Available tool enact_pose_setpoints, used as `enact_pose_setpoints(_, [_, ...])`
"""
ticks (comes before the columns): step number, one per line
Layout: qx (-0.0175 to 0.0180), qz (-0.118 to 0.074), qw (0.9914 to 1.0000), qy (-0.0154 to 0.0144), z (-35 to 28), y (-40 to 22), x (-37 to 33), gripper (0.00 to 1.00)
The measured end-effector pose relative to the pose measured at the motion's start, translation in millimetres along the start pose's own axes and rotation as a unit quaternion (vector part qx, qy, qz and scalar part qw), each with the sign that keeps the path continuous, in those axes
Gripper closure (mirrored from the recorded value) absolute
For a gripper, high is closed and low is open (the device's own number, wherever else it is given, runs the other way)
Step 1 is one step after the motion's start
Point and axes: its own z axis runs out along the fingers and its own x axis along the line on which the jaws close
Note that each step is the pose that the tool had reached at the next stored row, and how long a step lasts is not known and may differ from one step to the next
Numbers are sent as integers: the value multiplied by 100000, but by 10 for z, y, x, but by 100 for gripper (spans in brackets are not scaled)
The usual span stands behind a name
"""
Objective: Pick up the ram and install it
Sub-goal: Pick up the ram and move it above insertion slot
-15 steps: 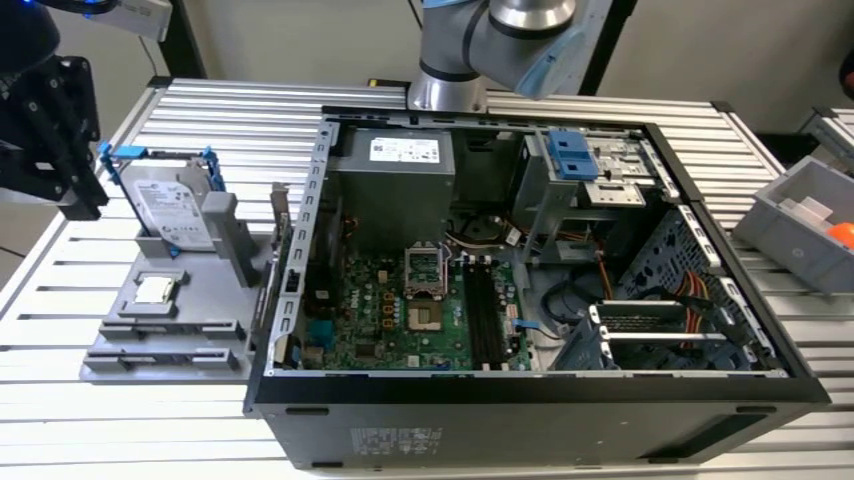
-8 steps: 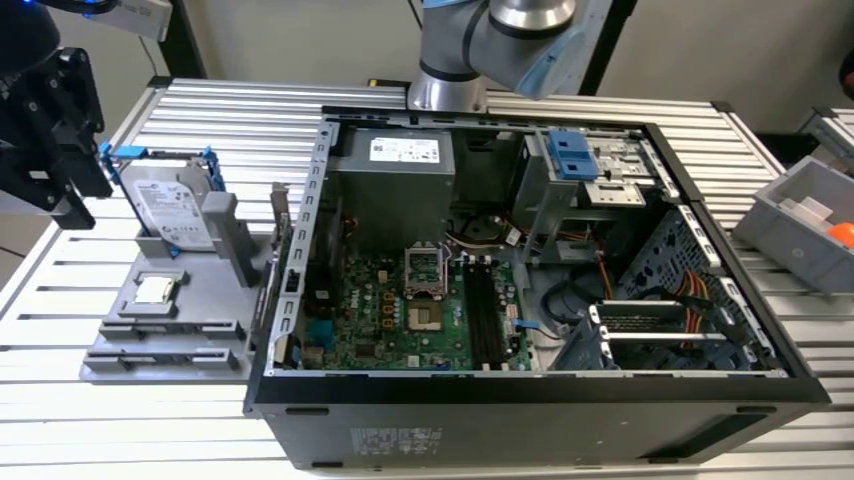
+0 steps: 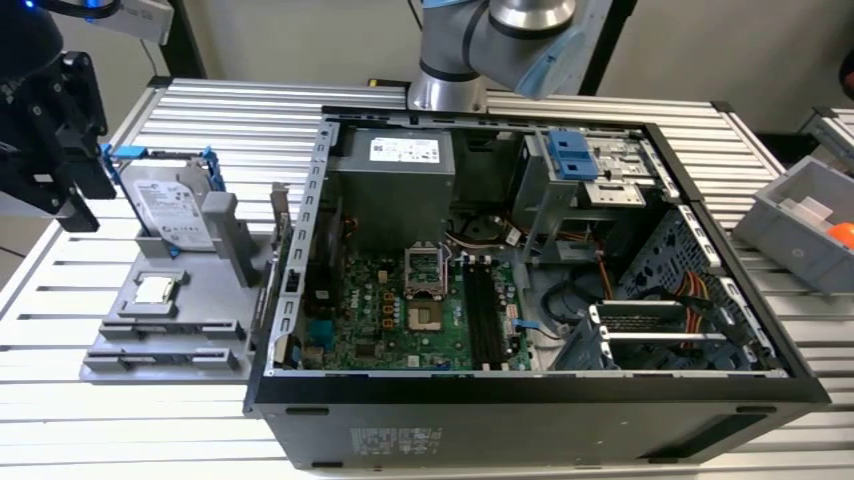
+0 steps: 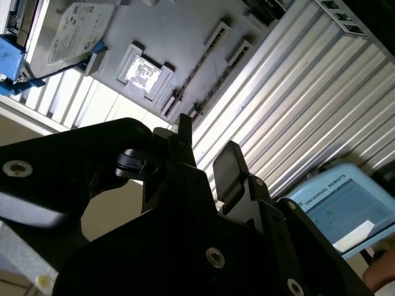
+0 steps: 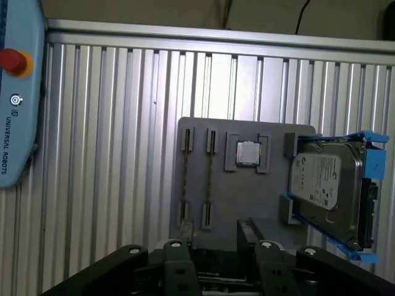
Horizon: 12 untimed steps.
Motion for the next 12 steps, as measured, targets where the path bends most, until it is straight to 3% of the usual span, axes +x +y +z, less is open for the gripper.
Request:
enact_pose_setpoints(3, [460, -10, 99999, 11, 30, -1, 1, 0])
enact_pose_setpoints(12, [507, -6, 99999, 20, 86, 6, 1, 0])
